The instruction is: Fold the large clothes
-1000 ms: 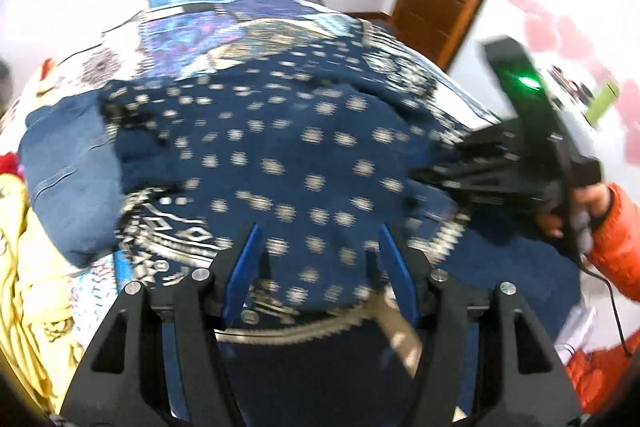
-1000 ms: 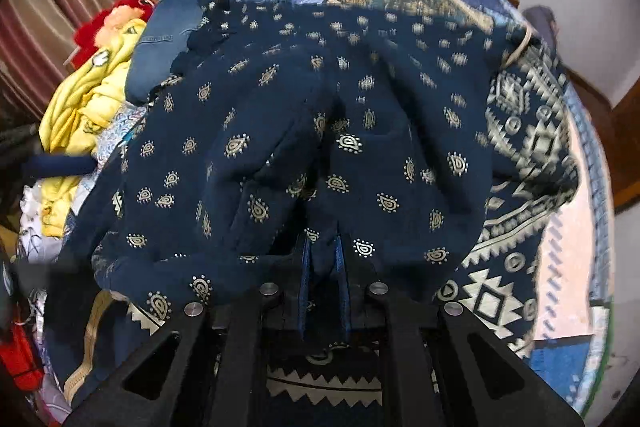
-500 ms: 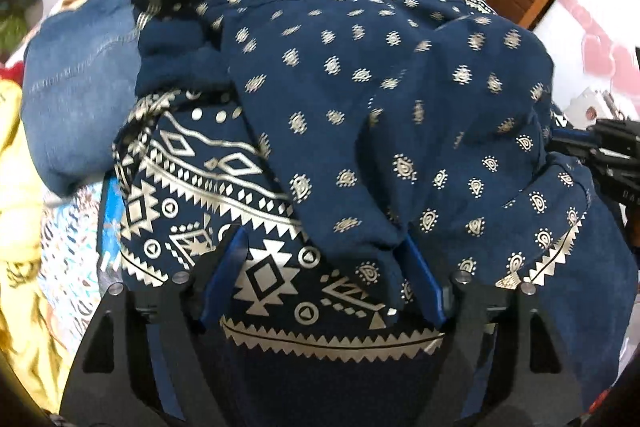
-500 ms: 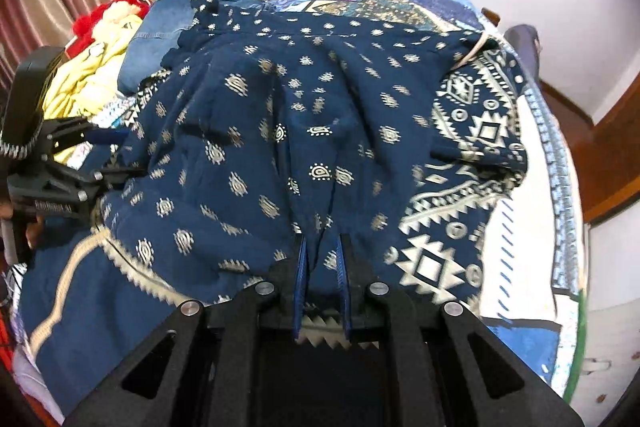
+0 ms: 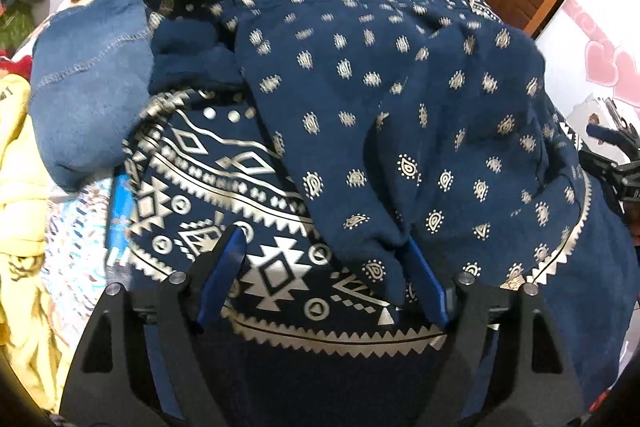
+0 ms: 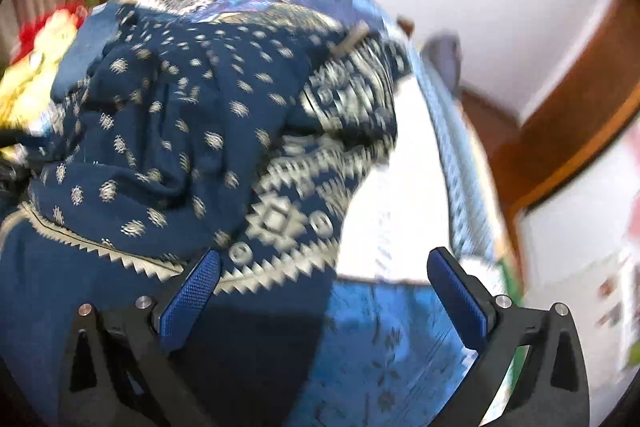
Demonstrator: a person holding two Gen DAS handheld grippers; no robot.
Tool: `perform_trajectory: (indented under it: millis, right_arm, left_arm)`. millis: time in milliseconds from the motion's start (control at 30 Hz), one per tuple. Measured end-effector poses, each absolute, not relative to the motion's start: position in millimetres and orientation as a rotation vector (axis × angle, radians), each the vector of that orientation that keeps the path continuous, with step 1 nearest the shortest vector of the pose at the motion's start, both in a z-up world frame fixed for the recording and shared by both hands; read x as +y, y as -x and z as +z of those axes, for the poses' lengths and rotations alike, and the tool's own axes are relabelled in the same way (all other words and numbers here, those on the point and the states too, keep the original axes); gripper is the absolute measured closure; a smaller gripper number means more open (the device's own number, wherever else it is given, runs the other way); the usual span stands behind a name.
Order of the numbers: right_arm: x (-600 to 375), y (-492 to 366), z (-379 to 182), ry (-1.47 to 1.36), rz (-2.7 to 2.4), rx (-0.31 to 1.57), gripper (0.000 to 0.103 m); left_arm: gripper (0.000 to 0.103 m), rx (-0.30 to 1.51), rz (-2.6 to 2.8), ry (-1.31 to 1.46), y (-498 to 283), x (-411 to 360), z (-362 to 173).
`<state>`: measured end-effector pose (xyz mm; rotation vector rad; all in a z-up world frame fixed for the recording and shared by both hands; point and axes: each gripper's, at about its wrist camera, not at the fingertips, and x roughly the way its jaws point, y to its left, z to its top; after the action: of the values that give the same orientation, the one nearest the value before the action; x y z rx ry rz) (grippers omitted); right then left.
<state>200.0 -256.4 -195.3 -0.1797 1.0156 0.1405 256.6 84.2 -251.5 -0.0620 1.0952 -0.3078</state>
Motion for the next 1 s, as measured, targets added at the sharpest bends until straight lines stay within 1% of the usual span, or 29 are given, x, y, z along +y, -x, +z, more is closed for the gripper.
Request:
perform_trajectory:
  millis: [67,200,333,533,700,767,833,900,933,967,1000]
  right_arm:
    - [-272.4,-206.0,-191.2,0.096,0.149,1.048,0.000]
    - [-289.0,-222.3,-179.1,0.012,0.144,1.018,0.000]
    - [-290.9,-250.2,-169.0,-0.038,0.144,0.993,0.000]
    - [-296.2,-301.1,-174.7,-0.151,0.161,0.990,0.000]
    - [-299.6,-354.7,-196.7,-0.234,0.181,1.042,0.001]
    - [-301.4,-373.9,-207.0,-0.265,0.192,1.061,0.002]
    - [-303.1,-393.4,-218.4,-0.301,0.212,1.089,0.010]
    - [-302.2,-413.2,-229.5,-0.341,0.247,1.119,0.029]
    - [-300.9,-420.5,-230.9,-0.340,0.243,1.106,0.031]
    - [-299.5,-424.4,-231.0,-0.332,0.244,1.095,0.039]
    - [-295.7,-430.8,-230.7,-0.311,0.252,1.088,0.056]
  left_arm:
    - [0.024,1.062,-0.292,0.064,-260.3,93.0,-238.2]
    - [0.024,0.985,-0.221,0.075,-273.3,117.2,-211.2]
    - [0.024,0.966,-0.127,0.083,-302.1,148.4,-203.9]
    - [0.024,1.025,-0.062,0.162,-364.4,187.4,-230.5]
    - [0.024,1.047,-0.108,0.259,-413.2,197.3,-253.1]
    - [0.024,1.046,-0.136,0.279,-432.7,195.9,-260.0]
    - [0.024,1.039,-0.139,0.283,-453.8,195.1,-267.4]
    - [0.025,1.019,-0.139,0.276,-468.6,193.7,-271.4]
    - [0.026,1.006,-0.142,0.271,-475.7,193.0,-272.6]
    - [0.032,1.004,-0.152,0.276,-481.1,191.3,-274.7]
    - [0.036,1.001,-0.163,0.287,-484.6,190.5,-276.0]
